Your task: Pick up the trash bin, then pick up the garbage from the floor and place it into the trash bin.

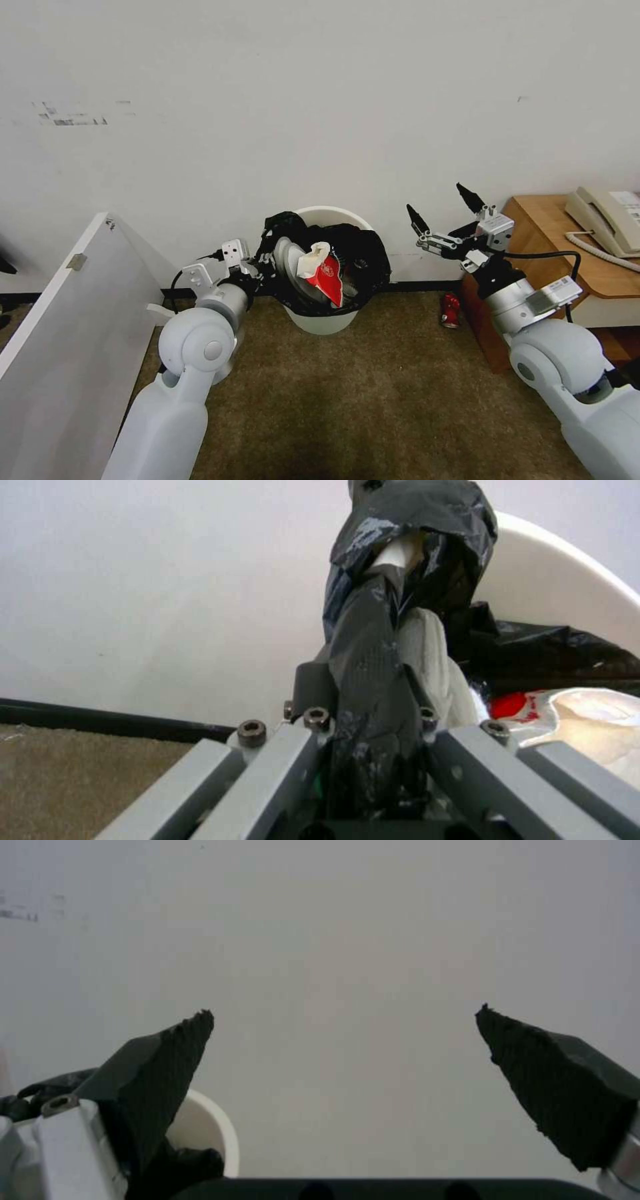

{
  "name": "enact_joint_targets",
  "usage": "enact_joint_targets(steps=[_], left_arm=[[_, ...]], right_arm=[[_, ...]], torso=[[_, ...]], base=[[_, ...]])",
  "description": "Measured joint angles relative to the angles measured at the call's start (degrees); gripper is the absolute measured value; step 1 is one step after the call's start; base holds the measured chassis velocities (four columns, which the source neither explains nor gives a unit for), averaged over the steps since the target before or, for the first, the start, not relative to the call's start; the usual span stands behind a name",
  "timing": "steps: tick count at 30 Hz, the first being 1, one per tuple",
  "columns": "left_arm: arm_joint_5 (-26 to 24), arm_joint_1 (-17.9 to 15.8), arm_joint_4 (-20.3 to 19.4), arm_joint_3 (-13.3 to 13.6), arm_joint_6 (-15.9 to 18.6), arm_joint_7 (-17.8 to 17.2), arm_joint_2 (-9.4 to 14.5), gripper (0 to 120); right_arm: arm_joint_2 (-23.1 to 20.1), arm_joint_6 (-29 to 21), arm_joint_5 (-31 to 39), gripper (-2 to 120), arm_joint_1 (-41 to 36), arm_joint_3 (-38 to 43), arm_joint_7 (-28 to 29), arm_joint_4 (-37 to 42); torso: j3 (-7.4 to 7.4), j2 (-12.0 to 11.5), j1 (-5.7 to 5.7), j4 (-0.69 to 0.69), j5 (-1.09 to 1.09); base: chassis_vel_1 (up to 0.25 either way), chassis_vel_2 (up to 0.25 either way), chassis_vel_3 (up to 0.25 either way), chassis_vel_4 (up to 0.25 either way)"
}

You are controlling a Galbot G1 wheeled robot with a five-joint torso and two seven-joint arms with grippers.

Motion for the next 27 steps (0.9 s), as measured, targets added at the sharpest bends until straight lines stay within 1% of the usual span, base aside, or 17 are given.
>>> enact_joint_targets(steps=[19,21,23,27], left_arm=[[-0.2,-0.1,0.0,0.1,0.1,0.0,0.0,4],[-0.2,-0.1,0.0,0.1,0.1,0.0,0.0,4],[-0.2,-0.1,0.0,0.1,0.1,0.0,0.0,4],[-0.2,-0.1,0.1,0.1,0.1,0.0,0.0,4]], right_arm=[[0.1,0.2,-0.2,100,0.4,-0.1,-0.8,-0.3],[0.2,-0.2,0.2,100,0.4,-0.1,-1.5,-0.2],[0.2,-1.3,0.6,100,0.4,-0.1,-1.0,-0.2],[0.3,-1.6,0.4,100,0.5,-0.2,-0.6,-0.7]], torso=[[0.00,0.0,0.00,0.00,0.00],[0.00,0.0,0.00,0.00,0.00],[0.00,0.0,0.00,0.00,0.00],[0.00,0.0,0.00,0.00,0.00]], base=[[0.000,0.000,0.000,0.000],[0.000,0.000,0.000,0.000],[0.000,0.000,0.000,0.000],[0.000,0.000,0.000,0.000]])
